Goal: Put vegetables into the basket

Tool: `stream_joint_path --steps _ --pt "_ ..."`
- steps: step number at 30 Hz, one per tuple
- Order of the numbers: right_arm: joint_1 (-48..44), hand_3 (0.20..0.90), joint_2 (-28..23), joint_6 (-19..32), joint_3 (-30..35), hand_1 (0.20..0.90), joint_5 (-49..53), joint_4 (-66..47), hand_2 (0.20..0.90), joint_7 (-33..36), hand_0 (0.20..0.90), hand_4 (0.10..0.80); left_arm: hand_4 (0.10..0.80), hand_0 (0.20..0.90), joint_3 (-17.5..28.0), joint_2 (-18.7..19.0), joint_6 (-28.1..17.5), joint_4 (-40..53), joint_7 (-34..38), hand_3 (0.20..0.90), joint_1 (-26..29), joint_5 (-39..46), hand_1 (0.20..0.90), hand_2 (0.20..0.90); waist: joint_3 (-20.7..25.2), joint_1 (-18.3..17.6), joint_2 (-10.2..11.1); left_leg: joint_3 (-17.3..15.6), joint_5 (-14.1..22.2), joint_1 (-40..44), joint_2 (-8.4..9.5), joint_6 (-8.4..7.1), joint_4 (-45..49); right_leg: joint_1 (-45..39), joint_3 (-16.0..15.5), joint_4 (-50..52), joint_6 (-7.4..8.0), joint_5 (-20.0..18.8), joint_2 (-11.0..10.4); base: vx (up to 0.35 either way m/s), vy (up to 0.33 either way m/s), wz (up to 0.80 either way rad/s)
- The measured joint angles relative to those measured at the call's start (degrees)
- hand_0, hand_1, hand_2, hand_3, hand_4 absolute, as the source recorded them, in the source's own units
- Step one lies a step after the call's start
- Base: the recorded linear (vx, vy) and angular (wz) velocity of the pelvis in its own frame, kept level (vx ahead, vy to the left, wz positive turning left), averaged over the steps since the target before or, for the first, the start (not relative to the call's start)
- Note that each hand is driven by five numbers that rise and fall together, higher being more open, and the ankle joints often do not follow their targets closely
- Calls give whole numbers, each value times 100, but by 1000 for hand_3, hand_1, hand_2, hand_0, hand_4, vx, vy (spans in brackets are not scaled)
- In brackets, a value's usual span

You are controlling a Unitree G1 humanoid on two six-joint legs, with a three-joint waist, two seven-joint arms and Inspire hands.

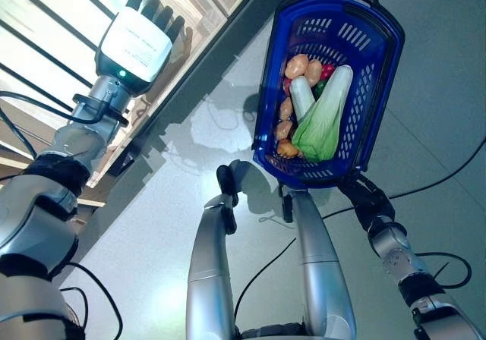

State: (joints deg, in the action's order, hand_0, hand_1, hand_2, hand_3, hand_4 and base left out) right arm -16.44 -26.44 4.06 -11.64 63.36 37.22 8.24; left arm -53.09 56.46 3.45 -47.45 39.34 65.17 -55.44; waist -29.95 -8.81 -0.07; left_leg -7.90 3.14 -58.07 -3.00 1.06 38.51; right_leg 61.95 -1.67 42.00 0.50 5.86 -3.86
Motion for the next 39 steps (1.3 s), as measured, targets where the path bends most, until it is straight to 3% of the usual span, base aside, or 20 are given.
stream_joint_path --steps 14,16,17,39 --pt "31 900 10 -242 -6 900 -10 258 900 33 900 800 800 900 -42 -1 -3 -116 -45 900 9 69 900 900 0 -129 -2 -172 222 -186 -3 87 402 270 256 310 114 24 8 25 48 -9" --pt "41 900 10 -241 -5 900 -10 258 900 33 900 800 420 331 -52 -1 -3 -115 -59 331 9 123 331 331 0 -128 -2 -172 222 -180 -1 86 384 270 255 303 114 24 8 0 0 0" --pt "44 900 10 -241 -5 900 -10 258 900 33 900 800 400 300 -53 -1 -3 -115 -72 300 9 123 300 300 0 -127 -2 -172 222 -178 0 86 379 270 255 301 114 24 8 0 0 0" --pt "126 900 8 -239 -11 900 -3 126 900 34 900 800 400 300 -70 -113 156 -215 -375 300 68 240 300 300 0 -93 -1 -33 202 -7 14 39 288 12 90 205 87 38 -17 -20 -21 2"
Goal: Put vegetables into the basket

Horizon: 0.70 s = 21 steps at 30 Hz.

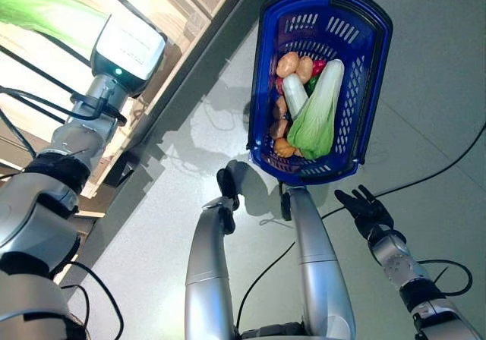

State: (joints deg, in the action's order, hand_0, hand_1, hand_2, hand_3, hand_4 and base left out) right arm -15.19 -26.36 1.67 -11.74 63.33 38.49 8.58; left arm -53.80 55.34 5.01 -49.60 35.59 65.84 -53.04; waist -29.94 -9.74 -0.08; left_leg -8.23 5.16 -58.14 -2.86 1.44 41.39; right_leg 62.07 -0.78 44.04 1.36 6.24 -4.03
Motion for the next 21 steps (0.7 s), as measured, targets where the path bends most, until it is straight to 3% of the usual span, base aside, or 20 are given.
stream_joint_path --steps 5,7,14,17,19,20,21 --pt "43 900 5 4 -32 900 0 -5 900 0 900 800 400 300 59 -69 59 52 263 300 -158 855 300 300 0 34 2 33 -20 325 3 -31 -154 -345 -58 -137 10 -7 -2 -35 -50 0" --pt "120 900 18 11 -37 900 -3 -10 900 0 900 800 400 300 304 -103 -31 179 502 300 -342 1153 300 300 1 64 3 64 -67 556 9 -43 -356 -587 -102 -307 3 -18 -3 -70 -90 7" --pt "316 900 310 126 -45 900 -23 -70 900 78 900 800 400 300 1684 -392 -543 1131 1294 300 -1439 2261 300 300 6 290 47 218 -643 1682 86 -226 -1767 -1609 -376 -1271 -83 -230 -10 -84 -105 14" --pt "353 900 557 222 -65 900 -37 63 900 282 900 800 400 300 2543 -693 -1123 1632 1385 300 -2109 2951 300 300 5 347 47 338 -962 2363 81 -318 -2549 -2259 -694 -1784 -167 -331 -23 -42 -107 22" --pt "472 900 599 255 -64 900 -80 57 900 306 900 800 400 300 2739 -837 -1321 1813 1396 300 -2334 3171 300 300 5 440 48 347 -1017 2634 55 -322 -2754 -2529 -764 -1911 -187 -327 -7 -40 -109 17" --pt "562 900 664 282 -59 900 -232 6 900 402 900 800 400 300 3399 -1138 -1638 2393 1179 300 -3056 3480 300 300 5 551 47 357 -1130 3173 40 -348 -3177 -3002 -822 -2189 -185 -330 23 -21 -84 7" --pt "608 900 667 293 -58 900 -234 -71 900 408 900 800 400 300 3450 -1214 -1716 2554 1170 300 -3232 3617 300 300 6 611 45 358 -1153 3331 37 -334 -3288 -3149 -839 -2245 -188 -324 26 20 -92 8"
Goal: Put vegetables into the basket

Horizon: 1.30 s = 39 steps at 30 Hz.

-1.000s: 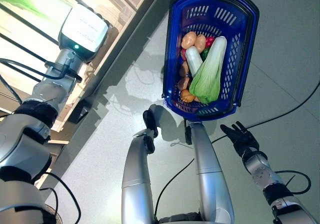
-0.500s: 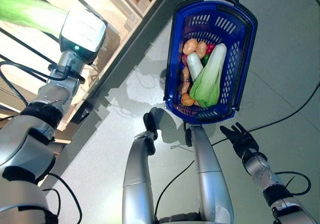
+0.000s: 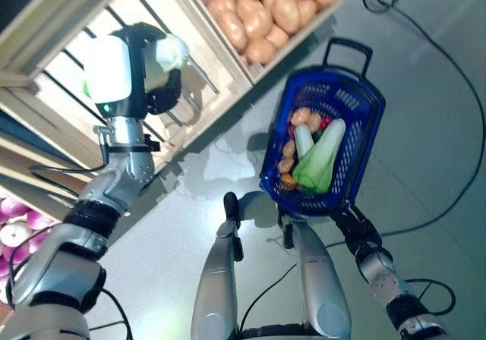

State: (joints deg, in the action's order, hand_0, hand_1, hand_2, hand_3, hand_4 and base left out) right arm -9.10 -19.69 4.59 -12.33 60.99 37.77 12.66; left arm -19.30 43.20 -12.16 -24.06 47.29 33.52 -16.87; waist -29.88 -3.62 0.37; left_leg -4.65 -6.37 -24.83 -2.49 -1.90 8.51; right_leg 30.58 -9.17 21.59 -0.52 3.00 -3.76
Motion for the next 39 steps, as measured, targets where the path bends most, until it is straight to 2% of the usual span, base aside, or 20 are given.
stream_joint_path --steps 4,7,10,12,13,15,19,21,26,32,35,39 --pt "-34 900 82 174 91 900 -271 -68 900 165 900 800 400 300 359 -476 -554 831 -1042 300 -759 1369 300 300 22 351 -29 196 -68 592 -9 8 -390 -654 -262 -353 35 54 -13 40 -64 23" --pt "-97 900 172 200 217 900 -488 -128 900 210 900 800 400 300 654 -925 -564 1127 -1740 300 -1195 2319 300 300 29 515 -55 277 -104 789 6 40 -536 -886 -340 -469 51 38 -18 59 -69 13" --pt "90 900 332 203 377 900 -716 -410 900 243 900 800 400 300 851 -1328 -559 1505 -2616 300 -1998 3201 300 300 93 567 -84 411 -100 1331 0 45 -765 -1541 -479 -830 104 51 16 105 -27 23" --pt "213 900 370 213 690 900 -912 -558 900 243 900 800 400 300 1091 -1529 -557 1771 -3341 300 -2307 4257 300 300 277 642 -188 462 -56 1494 5 40 -873 -1777 -532 -1021 153 58 30 167 -2 20" --pt "218 900 370 213 742 900 -943 -561 900 242 900 800 400 300 1166 -1591 -557 1796 -3494 300 -2357 4496 300 300 306 648 -214 465 -55 1551 6 44 -907 -1859 -544 -1069 170 44 35 142 -5 6" --pt "450 900 353 203 811 900 -1309 -857 900 243 900 800 400 300 1363 -1861 -506 1961 -4199 300 -2723 5591 300 300 612 649 -298 465 -40 1725 13 88 -1038 -2099 -578 -1310 229 1 49 128 -7 4" --pt "942 900 354 209 906 900 -1584 -1493 900 129 900 800 400 300 1149 -2227 -347 2266 -5210 300 -3195 6702 300 300 970 613 -296 501 -32 2135 33 135 -1247 -2649 -658 -1781 302 -68 88 138 -8 10" --pt "1056 900 361 213 932 900 -1584 -1707 900 -48 900 800 400 300 1049 -2368 -288 2362 -5561 300 -3340 7143 300 300 1162 593 -218 519 -16 2244 35 138 -1319 -2848 -686 -2021 314 -130 118 108 2 8" --pt "1239 900 348 213 943 900 -1630 -2307 900 -605 900 800 400 300 1075 -2505 -42 2414 -5796 300 -3367 7774 300 300 1399 581 -89 457 67 2465 38 146 -1354 -3210 -673 -2421 343 -256 159 101 -1 -5" --pt "1288 900 43 169 939 900 -1863 -2818 900 -1469 900 800 400 300 1065 -2453 366 2708 -5864 300 -3367 7779 300 300 1565 574 10 432 98 2569 74 169 -1357 -3413 -625 -2662 358 -382 165 56 1 -3" --pt "1285 900 -817 -315 908 900 -2084 -3336 900 -2040 900 800 400 300 1067 -2235 580 2837 -5861 300 -3357 7732 300 300 1652 542 35 389 116 2604 87 188 -1359 -3425 -556 -2662 377 -399 150 43 -6 -10" --pt "1251 900 -1309 -623 912 900 -2073 -3389 900 -2593 900 800 400 300 1058 -2102 711 2898 -5862 300 -3331 7722 300 300 1785 519 157 353 117 2611 80 187 -1359 -3430 -553 -2663 375 -399 156 43 -7 -1"
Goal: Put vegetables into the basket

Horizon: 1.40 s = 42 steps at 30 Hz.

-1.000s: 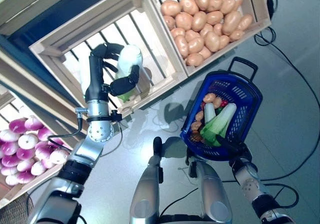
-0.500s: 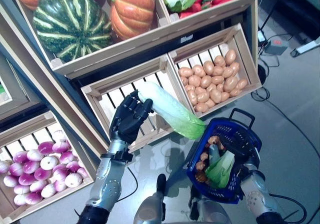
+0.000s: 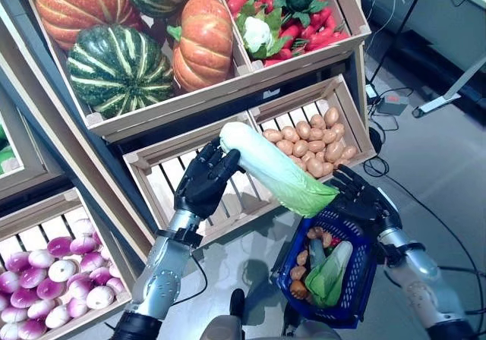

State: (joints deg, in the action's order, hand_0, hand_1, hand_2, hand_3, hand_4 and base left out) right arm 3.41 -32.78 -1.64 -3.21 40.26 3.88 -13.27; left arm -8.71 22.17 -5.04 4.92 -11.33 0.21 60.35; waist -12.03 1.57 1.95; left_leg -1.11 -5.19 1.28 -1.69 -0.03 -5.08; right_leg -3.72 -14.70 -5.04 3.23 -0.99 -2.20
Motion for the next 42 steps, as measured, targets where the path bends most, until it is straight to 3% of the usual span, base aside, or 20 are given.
stream_joint_path --steps 14,22,28,42 --pt "-132 900 -354 -685 -319 900 10 -36 900 -433 900 800 400 300 -134 378 316 -2 4 300 37 -447 300 300 118 11 -7 -57 1 66 3 3 0 -45 16 -1 5 -12 -13 27 -1 -2" --pt "-361 900 -733 -874 -657 900 -146 -95 900 -618 900 800 400 300 -255 530 345 -13 1 300 59 -667 300 300 204 25 -125 -52 2 87 3 4 0 -66 13 -1 5 -13 -14 0 0 0" --pt "-341 900 -707 -879 -572 900 -141 -97 900 -614 900 800 400 300 -231 538 343 -18 -14 300 50 -669 300 300 210 10 -130 -63 3 114 2 5 0 -84 37 -1 5 -12 -13 0 0 0" --pt "-21 900 -595 -925 296 900 -105 -55 900 -542 900 800 400 300 -194 553 347 -20 87 300 18 -1244 300 300 270 -88 -29 -209 25 118 -13 24 0 -19 180 -1 7 -33 -2 -22 -3 -5"
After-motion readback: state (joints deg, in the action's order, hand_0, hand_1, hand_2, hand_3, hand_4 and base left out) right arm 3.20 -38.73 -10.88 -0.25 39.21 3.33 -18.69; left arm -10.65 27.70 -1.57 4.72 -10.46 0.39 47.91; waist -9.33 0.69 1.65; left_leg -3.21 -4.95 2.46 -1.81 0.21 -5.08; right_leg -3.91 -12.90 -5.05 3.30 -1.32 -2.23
